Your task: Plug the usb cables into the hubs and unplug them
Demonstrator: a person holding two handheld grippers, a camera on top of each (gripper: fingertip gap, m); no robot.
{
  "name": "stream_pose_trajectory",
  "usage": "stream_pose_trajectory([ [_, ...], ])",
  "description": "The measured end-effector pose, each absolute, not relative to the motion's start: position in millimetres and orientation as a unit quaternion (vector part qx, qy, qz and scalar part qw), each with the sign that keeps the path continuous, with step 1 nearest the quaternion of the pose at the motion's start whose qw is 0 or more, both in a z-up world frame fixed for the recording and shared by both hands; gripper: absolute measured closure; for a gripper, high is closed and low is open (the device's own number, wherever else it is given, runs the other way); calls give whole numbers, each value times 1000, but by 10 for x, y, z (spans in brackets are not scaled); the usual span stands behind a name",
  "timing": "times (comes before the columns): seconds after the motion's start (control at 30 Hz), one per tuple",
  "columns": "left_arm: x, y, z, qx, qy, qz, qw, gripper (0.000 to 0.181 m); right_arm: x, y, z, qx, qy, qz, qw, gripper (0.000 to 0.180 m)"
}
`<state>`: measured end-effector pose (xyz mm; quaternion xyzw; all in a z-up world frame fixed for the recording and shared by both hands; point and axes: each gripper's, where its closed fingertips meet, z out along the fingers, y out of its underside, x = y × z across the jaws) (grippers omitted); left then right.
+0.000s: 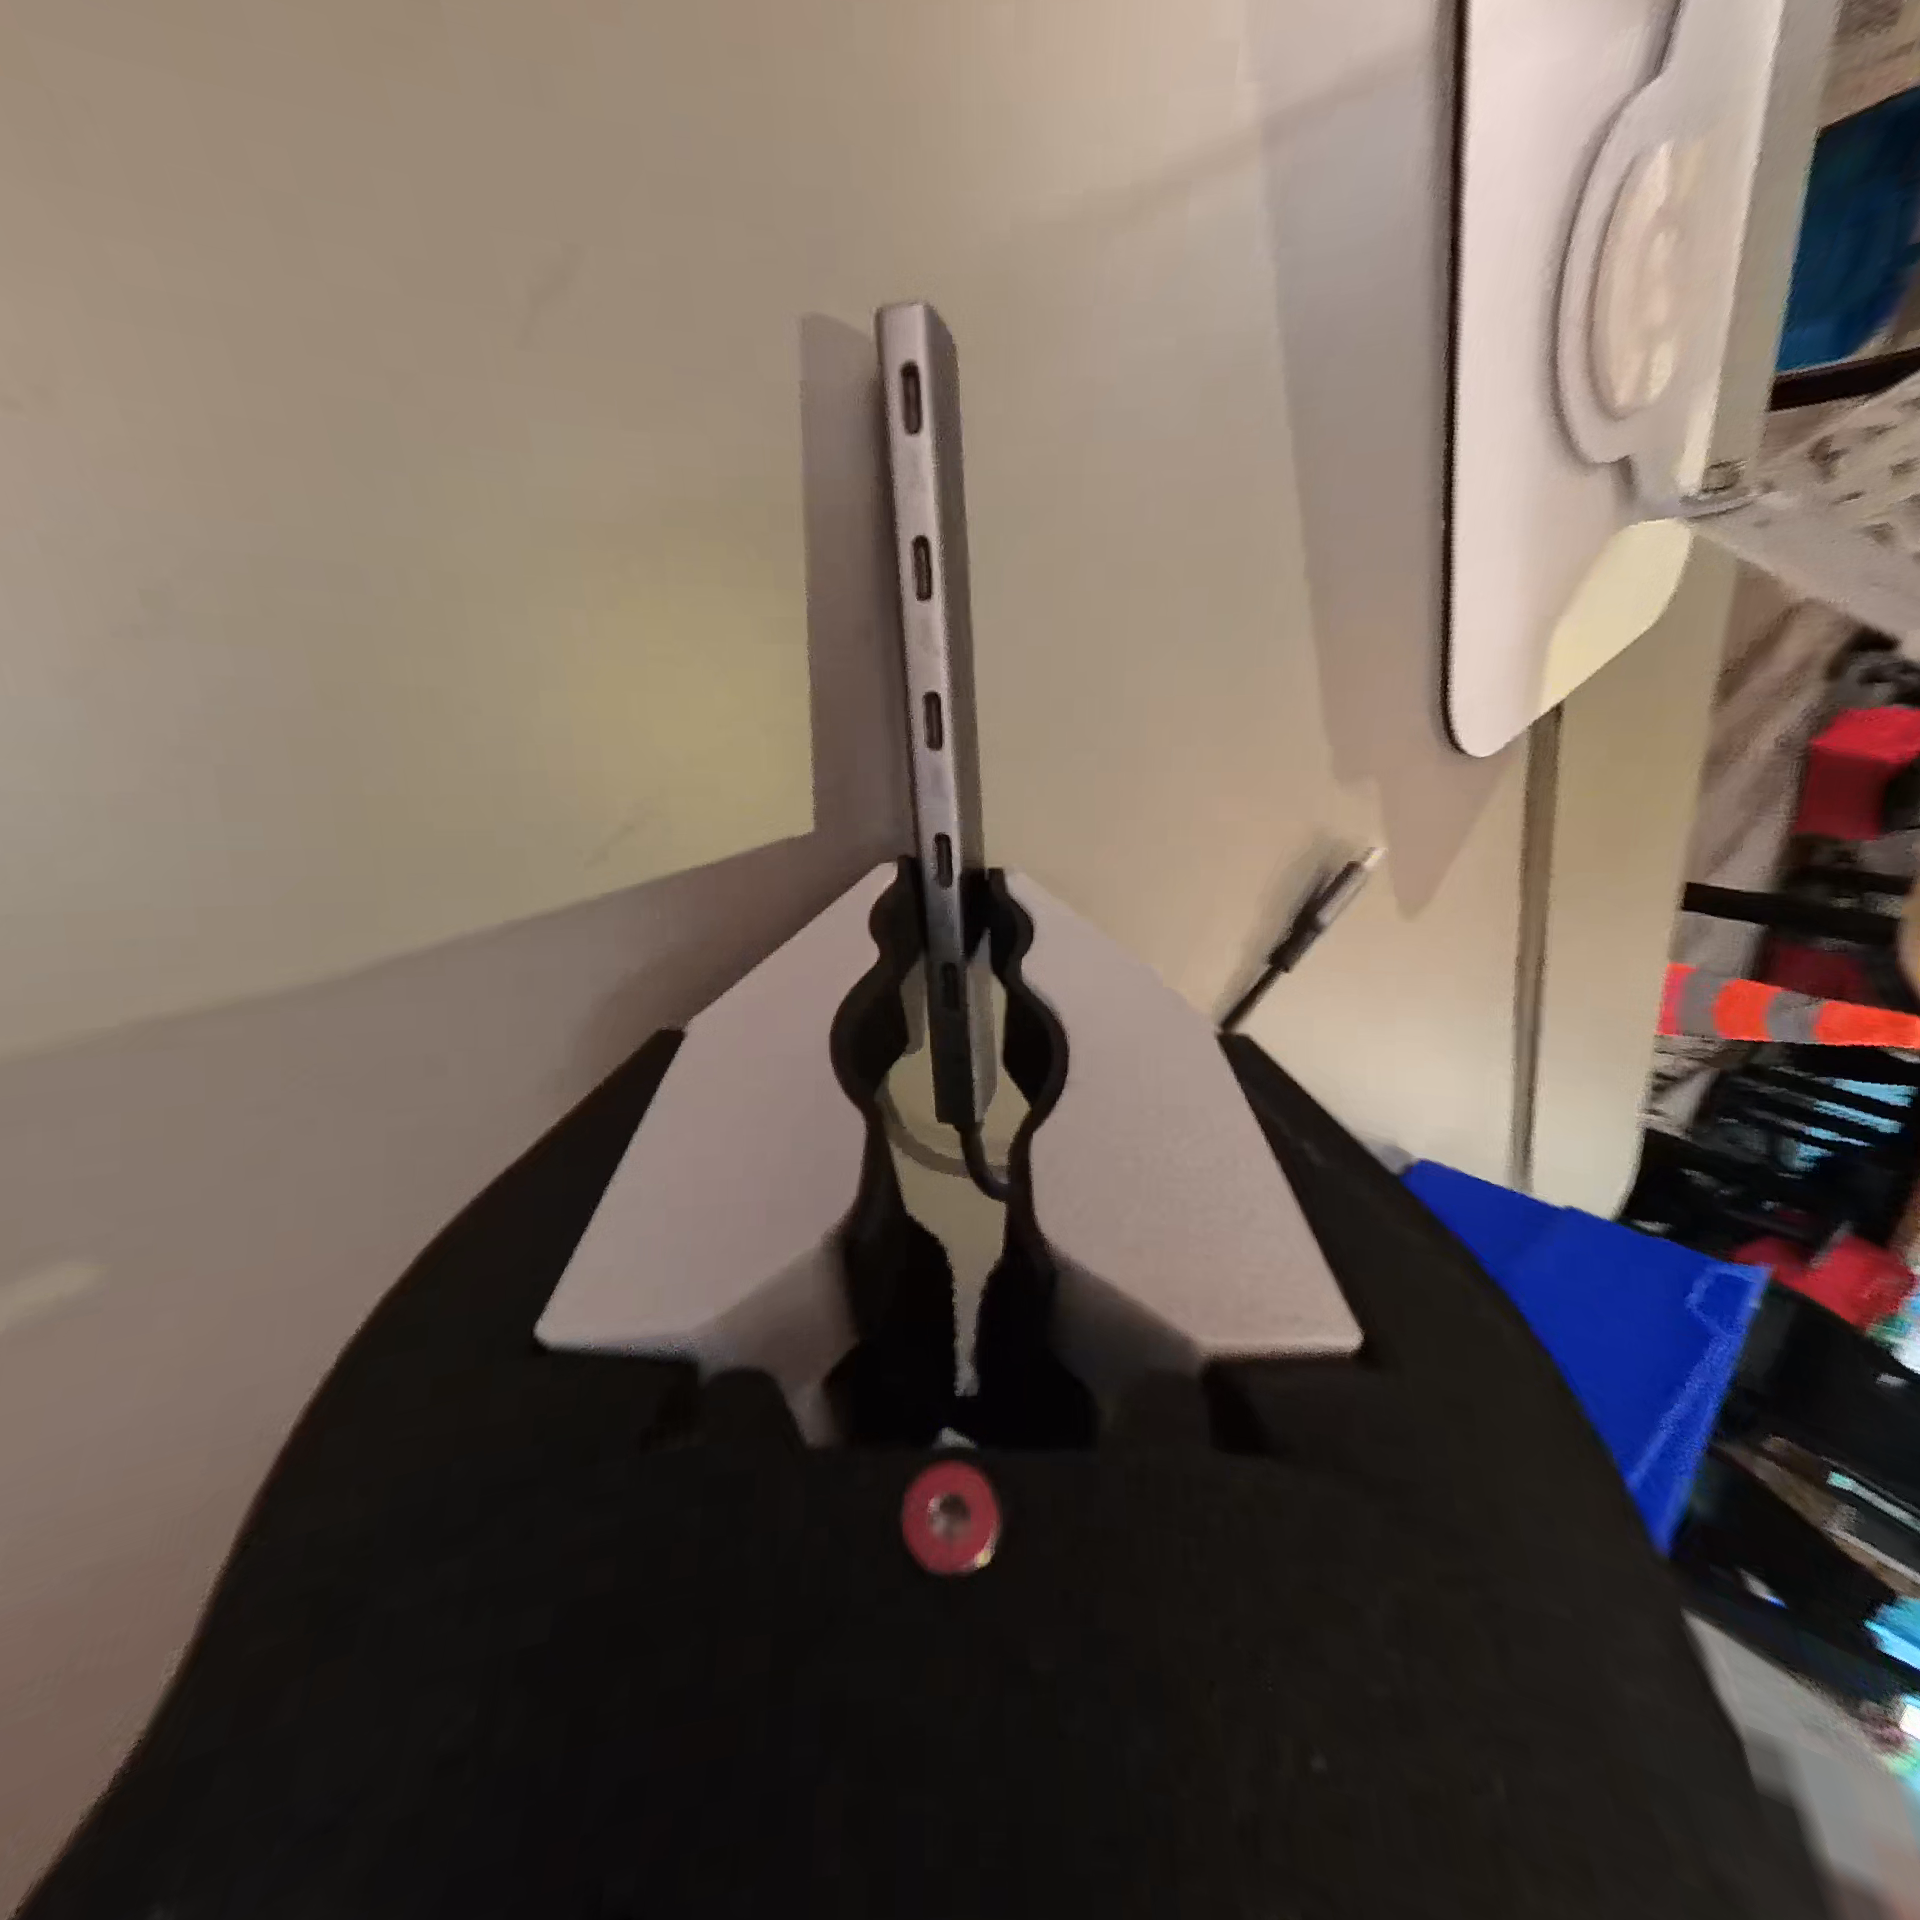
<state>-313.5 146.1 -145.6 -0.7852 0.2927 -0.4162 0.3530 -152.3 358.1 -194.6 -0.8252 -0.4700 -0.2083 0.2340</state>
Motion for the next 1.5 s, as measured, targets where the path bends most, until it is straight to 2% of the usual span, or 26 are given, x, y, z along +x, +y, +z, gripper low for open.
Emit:
stream_pose_trajectory([
  [0.07, -3225, 1494, -1509, -793, 308, -384, 360, 151, -1572, 3542, -1942, -842, -457, -161, 236, 165],
  [0.13, -3297, 1487, -1538, -795, 327, -377, 347, 151, -1679, 3459, -1893, -858, -439, -87, 254, 149],
  [0.27, -3505, 1600, -1199, -760, 338, -404, 381, 151, -1923, 3022, -1616, -860, -395, 96, 307, 136],
  [0.33, -3716, 1762, -973, -746, 360, -395, 398, 151, -2063, 2671, -1437, -837, -381, 189, 344, 136],
  [0.43, -4124, 2241, -865, -766, 413, -299, 393, 150, -2184, 2126, -1356, -803, -364, 286, 376, 142],
  [0.53, -4485, 2855, -999, -795, 485, -126, 342, 151, -2217, 1725, -1487, -797, -365, 310, 368, 143],
  [0.67, -4569, 3404, -1412, -756, 608, 10, 244, 151, -2295, 1471, -1535, -781, -364, 335, 382, 150],
  [0.77, -4487, 3497, -1743, -723, 671, 19, 162, 152, -2307, 1413, -1474, -770, -350, 364, 389, 150],
  [0.93, -4323, 3592, -1924, -704, 698, -6, 131, 147, -2226, 1375, -1442, -763, -364, 371, 386, 150],
  [1.0, -4302, 3522, -1961, -699, 704, -26, 121, 164, -2205, 1375, -1434, -762, -366, 375, 382, 149],
  [1.03, -4298, 3493, -1966, -694, 708, -30, 125, 173, -2197, 1376, -1427, -760, -367, 377, 381, 150],
  [1.17, -4389, 3522, -1939, -694, 704, 18, 151, 177, -2188, 1400, -1386, -755, -365, 385, 386, 150],
  [1.23, -4394, 3533, -1778, -706, 681, 14, 194, 179, -2188, 1423, -1357, -752, -362, 386, 392, 150],
  [1.5, -4402, 3248, -142, -708, 534, -7, 463, 181, -2166, 1559, -1162, -740, -357, 363, 439, 151],
])
